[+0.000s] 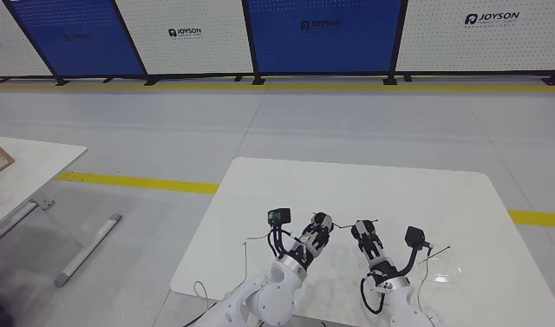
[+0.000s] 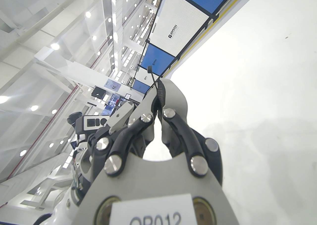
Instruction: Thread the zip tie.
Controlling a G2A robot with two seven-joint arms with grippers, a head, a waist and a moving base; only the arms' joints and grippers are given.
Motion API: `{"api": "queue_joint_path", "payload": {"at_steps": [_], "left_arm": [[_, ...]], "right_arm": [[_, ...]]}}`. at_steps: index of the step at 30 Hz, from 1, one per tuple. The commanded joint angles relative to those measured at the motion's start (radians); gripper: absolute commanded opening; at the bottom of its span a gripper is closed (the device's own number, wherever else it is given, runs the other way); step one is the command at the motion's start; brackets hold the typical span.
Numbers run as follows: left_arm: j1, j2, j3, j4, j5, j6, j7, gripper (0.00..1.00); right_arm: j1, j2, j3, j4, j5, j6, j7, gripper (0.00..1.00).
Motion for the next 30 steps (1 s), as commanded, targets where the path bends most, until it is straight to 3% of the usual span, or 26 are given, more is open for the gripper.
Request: {"api": "queue_joint_path", "payload": {"at_steps": [1,8,16,30], "left_arm": [[-0.003,-0.005,0.003,0.002,-0.014,0.012,0.0,0.0],[-0.005,-0.02,0.009,-0.002,-0.102,0.019,-0.017,0.0],[-0.001,-0.035,-0.013,-0.018,-0.211,0.031,0.01,0.0],[-0.001,-0.037,-0.015,-0.018,-0.218,0.025,0.011,0.0]], "right_arm": [[0.0,0.0,0.0,0.0,0.0,0.0,0.0,0.0],[-0.005,-0.003,0.012,0.004,0.003,-0.01,0.004,0.0],[-0.001,-0.008,0.018,0.016,0.014,-0.031,0.015,0.0],[-0.002,-0.009,0.019,0.014,0.015,-0.028,0.017,0.0]]}}
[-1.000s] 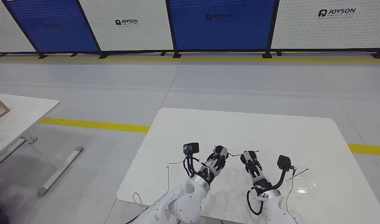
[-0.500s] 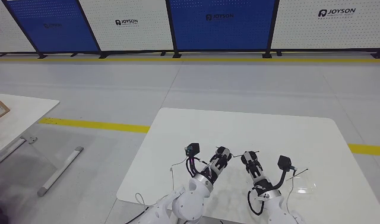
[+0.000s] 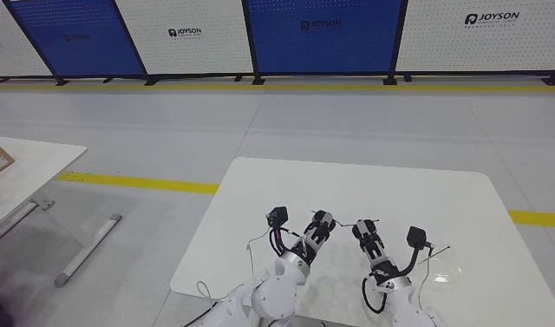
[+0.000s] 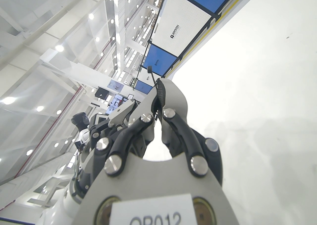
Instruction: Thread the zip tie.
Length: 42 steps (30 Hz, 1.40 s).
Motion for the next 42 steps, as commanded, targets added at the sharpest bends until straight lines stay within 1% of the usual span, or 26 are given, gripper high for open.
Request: {"api": "queue_joint_path", "payload": {"at_steps": [1,4,8,11,14,22,23,25,26,33,38,39,40,42], "left_arm": [[0.001,-0.001,0.001,0.0,-0.009,-0.012,-0.012,0.0],[0.002,-0.004,-0.001,-0.003,-0.026,-0.027,-0.025,0.0],[0.003,-0.006,-0.01,-0.007,-0.043,-0.032,-0.039,0.0],[0.006,-0.007,-0.021,-0.007,-0.049,-0.033,-0.039,0.0],[0.008,-0.008,-0.028,-0.001,-0.035,-0.034,-0.036,0.0],[0.008,-0.01,-0.03,0.007,-0.001,-0.036,-0.05,0.0],[0.008,-0.011,-0.03,0.007,0.001,-0.036,-0.052,0.05],[0.009,-0.012,-0.031,0.007,0.002,-0.037,-0.055,0.09],[0.009,-0.013,-0.031,0.008,0.003,-0.038,-0.056,0.13],[0.012,-0.016,-0.039,0.011,-0.003,-0.04,-0.066,0.14],[0.017,-0.017,-0.037,0.01,0.015,-0.043,-0.076,0.16],[0.018,-0.017,-0.035,0.01,0.023,-0.043,-0.079,0.19],[0.019,-0.017,-0.034,0.01,0.028,-0.043,-0.081,0.24],[0.019,-0.018,-0.029,0.011,0.039,-0.038,-0.083,0.25]], "right_arm": [[0.001,-0.001,0.001,-0.003,0.0,0.007,0.003,0.0],[0.008,-0.005,-0.009,-0.009,-0.016,0.032,0.006,0.0],[0.024,-0.011,-0.025,-0.003,-0.023,0.053,0.013,0.0],[0.03,-0.015,-0.028,0.003,-0.02,0.048,0.012,0.0],[0.026,-0.016,-0.022,0.002,-0.021,0.038,0.003,0.0],[0.004,-0.016,0.0,-0.02,-0.032,0.035,-0.003,0.0],[0.002,-0.016,0.002,-0.022,-0.034,0.035,-0.003,0.0],[-0.002,-0.017,0.006,-0.029,-0.038,0.037,-0.004,0.0],[-0.004,-0.017,0.008,-0.031,-0.041,0.038,-0.004,0.0],[-0.008,-0.021,0.009,-0.034,-0.049,0.045,-0.005,0.0],[-0.009,-0.024,0.009,-0.033,-0.053,0.045,-0.008,0.0],[-0.009,-0.025,0.008,-0.034,-0.054,0.045,-0.009,0.0],[-0.01,-0.025,0.009,-0.034,-0.055,0.045,-0.01,0.0],[-0.011,-0.027,0.009,-0.035,-0.057,0.046,-0.011,0.0]]}}
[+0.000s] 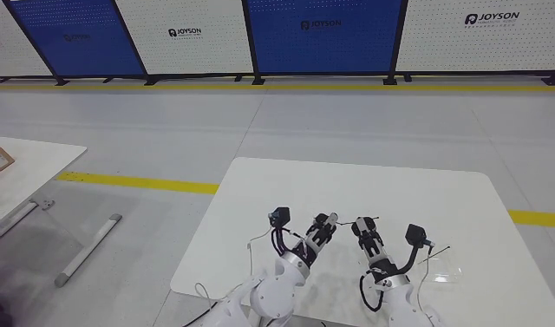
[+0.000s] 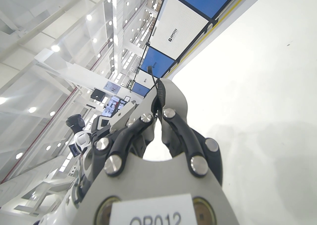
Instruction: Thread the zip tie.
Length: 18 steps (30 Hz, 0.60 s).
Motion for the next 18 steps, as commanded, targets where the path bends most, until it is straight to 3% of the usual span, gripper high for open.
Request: {"api": "queue_joint_path", "payload": {"at_steps": [1,6,9,18], "left_arm": [[-0.001,-0.001,0.004,0.001,0.012,0.004,-0.002,0.25],[-0.003,-0.004,0.014,0.005,0.04,0.01,-0.005,0.18],[-0.002,-0.005,0.015,0.006,0.046,0.013,-0.007,0.0],[0.0,-0.009,0.013,0.005,0.052,0.01,-0.015,0.0]], "right_arm": [[-0.001,-0.001,0.0,-0.001,-0.002,0.0,-0.001,0.0],[-0.004,-0.004,0.001,-0.001,0.0,-0.002,-0.001,0.0],[-0.003,-0.006,0.002,0.002,0.006,-0.006,0.001,0.0],[-0.002,-0.01,0.005,0.003,-0.002,-0.002,0.004,0.0]]}}
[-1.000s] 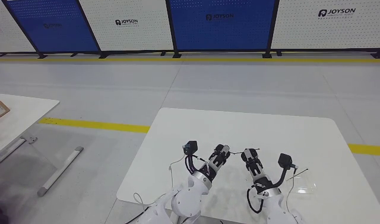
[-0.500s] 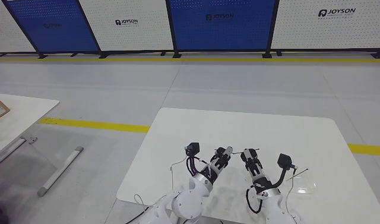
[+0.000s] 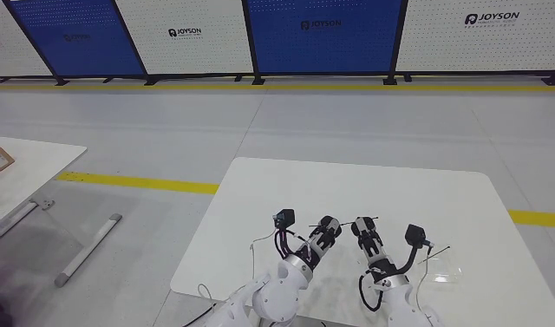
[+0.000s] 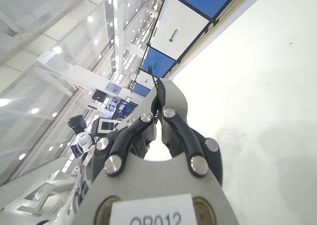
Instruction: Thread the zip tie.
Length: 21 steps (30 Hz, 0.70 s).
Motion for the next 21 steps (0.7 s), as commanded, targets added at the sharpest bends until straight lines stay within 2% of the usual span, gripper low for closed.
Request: {"api": "queue_joint_path", "payload": {"at_steps": [1,8,12,13,14,15,17,21], "left_arm": [[0.001,0.0,0.0,-0.002,0.006,-0.004,-0.007,0.0],[0.008,0.0,-0.006,-0.011,0.011,-0.016,-0.024,0.0],[0.012,-0.001,-0.011,-0.013,0.014,-0.017,-0.027,0.0],[0.012,-0.001,-0.012,-0.012,0.016,-0.014,-0.026,0.0],[0.011,-0.001,-0.013,-0.011,0.016,-0.01,-0.026,0.0],[0.01,-0.002,-0.013,-0.011,0.016,-0.008,-0.026,0.0],[0.009,-0.003,-0.013,-0.009,0.017,-0.003,-0.026,0.0],[0.005,-0.006,-0.013,-0.004,0.017,0.012,-0.025,0.0]], "right_arm": [[-0.001,0.0,0.001,-0.004,-0.005,0.004,0.003,0.0],[-0.007,-0.002,0.003,-0.017,-0.012,0.016,0.023,0.0],[-0.005,-0.005,0.004,-0.017,0.02,0.024,0.046,0.0],[-0.003,-0.005,0.005,-0.016,0.026,0.025,0.048,0.05],[-0.002,-0.006,0.005,-0.014,0.028,0.026,0.051,0.29],[-0.001,-0.006,0.006,-0.013,0.029,0.025,0.051,0.39],[-0.001,-0.007,0.008,-0.012,0.032,0.022,0.048,0.45],[-0.006,-0.008,0.014,-0.013,0.035,0.008,0.04,0.42]]}}
